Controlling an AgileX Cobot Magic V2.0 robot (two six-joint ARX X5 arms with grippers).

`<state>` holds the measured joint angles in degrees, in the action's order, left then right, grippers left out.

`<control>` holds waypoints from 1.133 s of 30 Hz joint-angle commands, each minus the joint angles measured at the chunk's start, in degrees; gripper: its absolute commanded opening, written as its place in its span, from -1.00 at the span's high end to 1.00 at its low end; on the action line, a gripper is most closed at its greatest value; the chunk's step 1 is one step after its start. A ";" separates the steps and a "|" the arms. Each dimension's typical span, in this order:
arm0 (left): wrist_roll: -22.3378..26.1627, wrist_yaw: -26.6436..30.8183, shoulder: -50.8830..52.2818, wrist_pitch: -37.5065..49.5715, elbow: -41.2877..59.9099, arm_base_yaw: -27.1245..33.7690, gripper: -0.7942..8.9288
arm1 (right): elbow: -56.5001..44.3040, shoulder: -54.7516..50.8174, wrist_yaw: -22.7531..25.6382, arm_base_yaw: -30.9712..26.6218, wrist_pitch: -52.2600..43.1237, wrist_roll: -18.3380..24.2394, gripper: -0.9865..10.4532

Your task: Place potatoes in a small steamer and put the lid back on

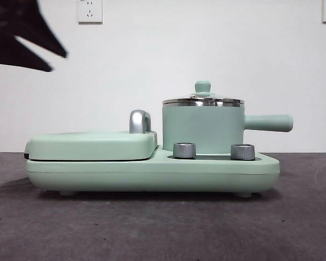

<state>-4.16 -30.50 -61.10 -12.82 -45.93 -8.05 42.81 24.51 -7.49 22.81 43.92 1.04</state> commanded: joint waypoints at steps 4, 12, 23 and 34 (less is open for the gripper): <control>-4.50 9.03 13.68 -0.81 6.93 0.70 0.39 | 0.22 0.13 0.00 0.31 -0.81 -0.61 0.24; -5.79 11.91 29.11 -12.15 13.57 0.70 0.39 | 0.22 0.13 0.00 0.31 -0.81 -0.61 0.24; -6.45 11.82 39.41 -18.69 13.86 0.66 0.40 | 0.24 -0.07 0.02 0.31 0.24 -0.61 0.24; -6.62 11.10 40.81 -17.62 13.86 0.63 0.82 | 0.24 -0.15 -1.46 0.31 -0.92 -1.68 0.81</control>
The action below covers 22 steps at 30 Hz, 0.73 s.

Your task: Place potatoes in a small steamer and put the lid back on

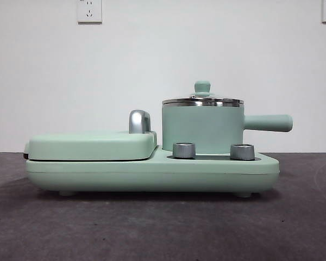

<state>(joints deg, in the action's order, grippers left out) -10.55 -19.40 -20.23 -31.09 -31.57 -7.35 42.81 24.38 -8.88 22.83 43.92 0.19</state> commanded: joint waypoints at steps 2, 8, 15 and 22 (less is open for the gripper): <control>-0.24 0.00 -0.07 0.66 -0.50 -0.07 0.82 | 0.24 -0.02 -0.07 0.28 -1.22 -0.81 0.81; -0.24 0.00 -0.04 0.66 -0.50 -0.07 0.82 | 0.26 -0.02 -0.07 0.28 -1.51 -0.83 0.81; 1.88 0.20 0.59 0.90 0.15 -0.04 0.82 | 0.26 -0.02 -0.07 0.28 -1.49 -0.81 0.81; 3.61 6.29 9.90 13.16 13.92 1.79 0.82 | 0.26 -0.02 -0.07 0.28 -1.51 -0.81 0.81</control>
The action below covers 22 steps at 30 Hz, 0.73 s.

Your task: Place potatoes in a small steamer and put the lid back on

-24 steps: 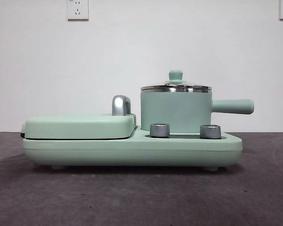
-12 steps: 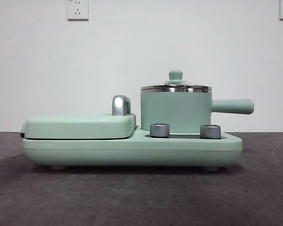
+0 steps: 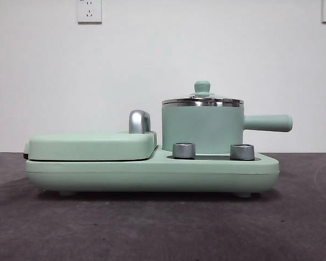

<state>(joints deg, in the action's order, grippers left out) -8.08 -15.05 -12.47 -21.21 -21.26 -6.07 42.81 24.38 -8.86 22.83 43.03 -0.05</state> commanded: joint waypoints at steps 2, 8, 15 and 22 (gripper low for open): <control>1.14 4.92 5.14 6.21 7.89 1.20 0.82 | 0.26 -0.02 -0.09 0.28 -0.61 -0.57 0.81; 1.20 13.25 11.41 8.07 16.39 3.85 0.82 | 0.26 -0.02 -0.09 0.28 -0.61 -0.57 0.81; 1.18 13.99 12.31 11.30 20.55 4.55 0.82 | 0.28 -0.17 -0.09 0.28 -0.61 -0.59 0.81; 1.18 13.99 12.24 11.82 20.52 4.55 0.82 | 0.28 -0.17 -0.09 0.28 -0.61 -0.57 0.81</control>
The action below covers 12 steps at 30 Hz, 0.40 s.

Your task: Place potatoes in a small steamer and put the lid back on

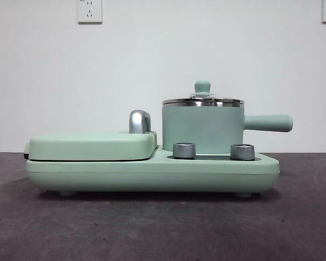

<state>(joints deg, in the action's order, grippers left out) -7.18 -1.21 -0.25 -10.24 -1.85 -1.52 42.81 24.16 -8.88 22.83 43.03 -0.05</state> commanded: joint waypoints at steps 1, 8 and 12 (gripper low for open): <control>0.28 0.15 0.02 0.87 1.11 0.00 0.82 | 0.28 0.04 -0.07 0.28 -0.61 -0.57 0.81; 0.28 0.15 0.02 0.87 1.11 0.00 0.82 | 0.28 0.04 -0.07 0.28 -0.61 -0.57 0.81; 0.28 0.15 0.02 0.87 1.11 0.00 0.82 | -0.04 -0.85 1.42 -1.20 -0.92 3.63 0.81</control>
<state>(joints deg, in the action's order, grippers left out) -7.18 -1.21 -0.25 -10.22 -1.85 -1.52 42.74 23.59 -7.99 21.80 42.76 1.26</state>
